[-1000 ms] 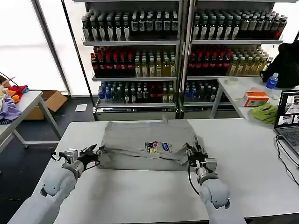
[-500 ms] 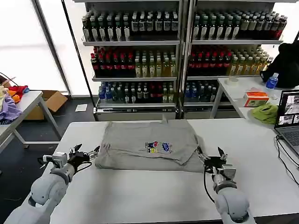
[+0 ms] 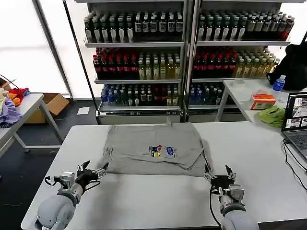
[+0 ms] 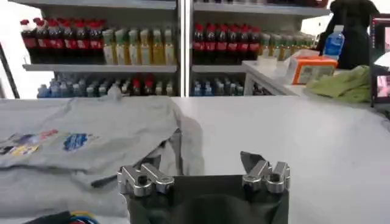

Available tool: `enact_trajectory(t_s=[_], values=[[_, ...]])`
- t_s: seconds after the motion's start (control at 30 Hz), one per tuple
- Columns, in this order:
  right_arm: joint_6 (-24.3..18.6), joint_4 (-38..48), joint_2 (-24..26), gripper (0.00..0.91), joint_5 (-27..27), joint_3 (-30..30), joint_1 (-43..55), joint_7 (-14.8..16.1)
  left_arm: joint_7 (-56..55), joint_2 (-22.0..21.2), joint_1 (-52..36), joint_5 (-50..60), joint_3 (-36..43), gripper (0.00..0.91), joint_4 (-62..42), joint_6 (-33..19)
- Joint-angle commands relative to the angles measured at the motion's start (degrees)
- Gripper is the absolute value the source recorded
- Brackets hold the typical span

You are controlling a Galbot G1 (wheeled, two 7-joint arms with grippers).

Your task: Fold and organize the clothes.

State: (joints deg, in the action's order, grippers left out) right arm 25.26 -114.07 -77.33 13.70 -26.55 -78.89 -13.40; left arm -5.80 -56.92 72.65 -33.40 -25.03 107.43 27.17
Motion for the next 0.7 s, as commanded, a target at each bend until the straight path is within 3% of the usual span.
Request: enact_trajectory(t_s=[0.03, 0.4, 0.7], values=[[0.2, 2.72, -1.74, 0.02, -0.76, 2.85, 0.38, -1.32, 1.23, -2.07, 0.43, 0.56, 0.47, 0.01, -2.88, -0.56], [2.04, 6.76, -2.3, 0.0, -2.68, 3.94, 1.56, -2.71, 2.21, -3.0, -0.53, -0.02, 1.12, 0.01, -6.39, -0.85], [1.99, 5.81, -1.26, 0.0, 1.73, 2.54, 1.85, -1.03, 2.45, -2.98, 0.02, -0.21, 0.96, 0.01, -5.93, -2.27]])
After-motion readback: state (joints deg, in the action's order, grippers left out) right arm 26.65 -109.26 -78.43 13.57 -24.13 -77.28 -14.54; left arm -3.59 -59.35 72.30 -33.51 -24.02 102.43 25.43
